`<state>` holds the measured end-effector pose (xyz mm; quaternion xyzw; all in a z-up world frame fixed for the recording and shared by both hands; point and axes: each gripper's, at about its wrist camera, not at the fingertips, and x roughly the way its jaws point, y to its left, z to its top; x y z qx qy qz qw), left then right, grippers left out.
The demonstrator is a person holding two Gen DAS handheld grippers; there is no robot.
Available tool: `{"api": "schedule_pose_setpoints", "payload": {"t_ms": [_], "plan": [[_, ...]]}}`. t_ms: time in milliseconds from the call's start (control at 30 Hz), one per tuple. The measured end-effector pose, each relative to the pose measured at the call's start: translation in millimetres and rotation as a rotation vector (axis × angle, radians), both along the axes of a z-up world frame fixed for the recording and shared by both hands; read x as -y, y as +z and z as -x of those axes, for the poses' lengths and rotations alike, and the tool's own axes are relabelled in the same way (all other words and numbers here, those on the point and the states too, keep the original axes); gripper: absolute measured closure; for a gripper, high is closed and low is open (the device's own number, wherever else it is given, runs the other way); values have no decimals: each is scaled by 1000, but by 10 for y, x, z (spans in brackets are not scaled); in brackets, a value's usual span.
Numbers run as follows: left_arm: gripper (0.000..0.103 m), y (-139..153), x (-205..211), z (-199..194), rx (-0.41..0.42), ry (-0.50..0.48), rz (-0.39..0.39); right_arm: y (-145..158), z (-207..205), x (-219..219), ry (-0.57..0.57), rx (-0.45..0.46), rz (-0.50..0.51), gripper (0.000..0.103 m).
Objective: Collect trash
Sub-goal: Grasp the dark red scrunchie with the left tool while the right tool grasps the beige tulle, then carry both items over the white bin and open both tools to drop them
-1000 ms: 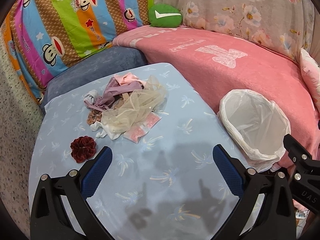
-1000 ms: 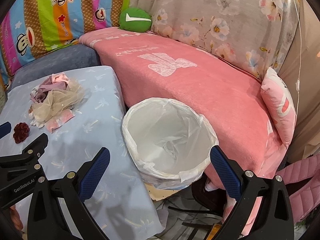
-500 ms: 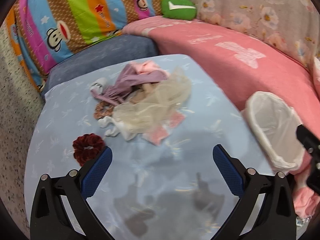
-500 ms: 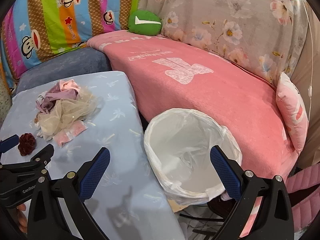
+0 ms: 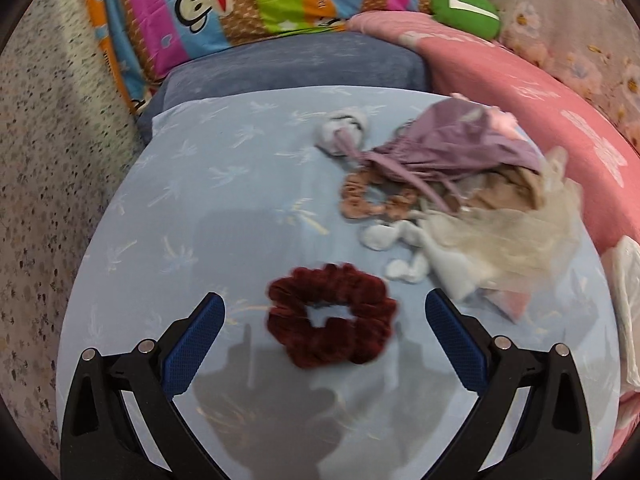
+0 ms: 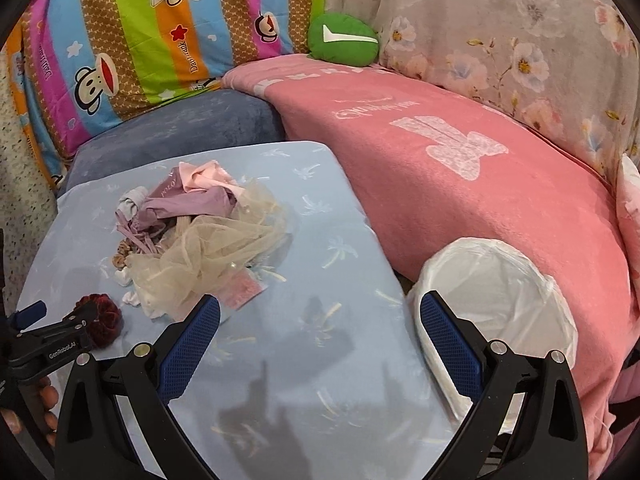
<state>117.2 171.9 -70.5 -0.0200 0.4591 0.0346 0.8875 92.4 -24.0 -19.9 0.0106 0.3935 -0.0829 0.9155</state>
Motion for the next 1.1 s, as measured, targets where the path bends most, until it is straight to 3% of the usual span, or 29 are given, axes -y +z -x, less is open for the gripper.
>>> {"api": "schedule_pose_setpoints", "payload": {"t_ms": [133, 267, 367, 467, 567, 633, 667, 767, 1100], "plan": [[9, -107, -190, -106, -24, 23, 46, -89, -228, -237, 47, -13, -26, 6], [22, -202, -331, -179, -55, 27, 111, -213, -438, -427, 83, -39, -84, 8], [36, -267, -383, -208, -83, 11, 167, -315, -554, -503, 91, -66, -108, 19], [48, -304, -384, -212, -94, -7, 196, -412, -643, -569, 111, -98, -137, 39], [70, -310, -360, -209, -105, -33, 239, -487, -679, -645, 139, -128, -154, 70], [76, -297, -356, -202, -106, -35, 256, -492, -667, -663, 152, -139, -173, 95], [82, -280, -356, -200, -103, -40, 260, -474, -654, -656, 152, -136, -178, 98], [90, -196, -345, -196, -89, -50, 267, -302, -569, -609, 151, -99, -181, 99], [91, 468, -7, -107, 37, -157, 265, 597, -318, -290, 129, 78, -169, 100]]}}
